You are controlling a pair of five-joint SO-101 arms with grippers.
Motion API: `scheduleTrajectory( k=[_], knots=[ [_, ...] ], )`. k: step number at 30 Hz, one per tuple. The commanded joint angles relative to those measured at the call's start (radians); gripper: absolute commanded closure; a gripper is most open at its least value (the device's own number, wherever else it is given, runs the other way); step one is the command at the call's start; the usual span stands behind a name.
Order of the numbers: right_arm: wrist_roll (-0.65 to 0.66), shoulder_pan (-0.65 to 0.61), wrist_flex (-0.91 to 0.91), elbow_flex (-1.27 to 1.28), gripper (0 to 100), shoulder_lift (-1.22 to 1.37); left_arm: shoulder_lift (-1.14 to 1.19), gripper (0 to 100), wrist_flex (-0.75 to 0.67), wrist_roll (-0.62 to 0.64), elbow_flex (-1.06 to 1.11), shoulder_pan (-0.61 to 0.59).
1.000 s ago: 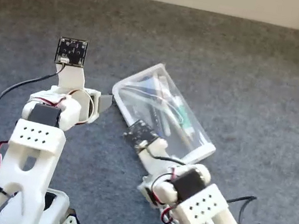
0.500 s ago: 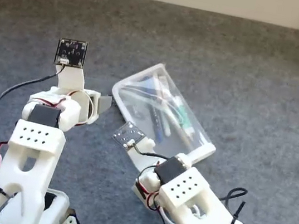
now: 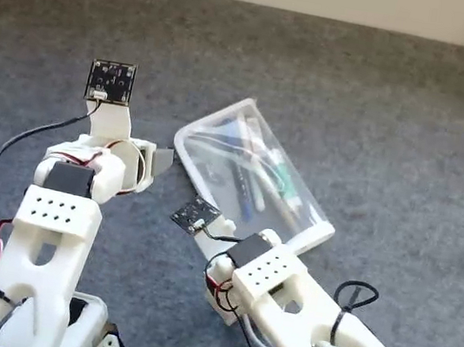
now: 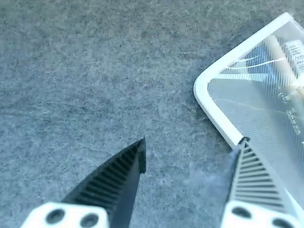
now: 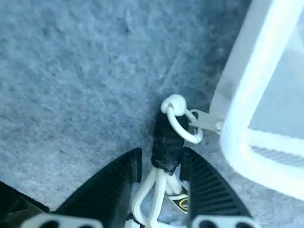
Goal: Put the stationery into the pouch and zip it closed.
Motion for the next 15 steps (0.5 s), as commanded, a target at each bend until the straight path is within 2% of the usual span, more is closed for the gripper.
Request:
scheduleTrajectory(
  k=[1, 15],
  knots=[
    [0.000, 0.048, -0.013, -0.061, 87.2, 0.013, -0.030, 72, 0.005, 0.012, -0.005, -0.012],
    [0.000, 0.054, -0.041, -0.054, 87.2, 0.022, -0.030, 72, 0.005, 0.011, -0.004, -0.012]
  ],
)
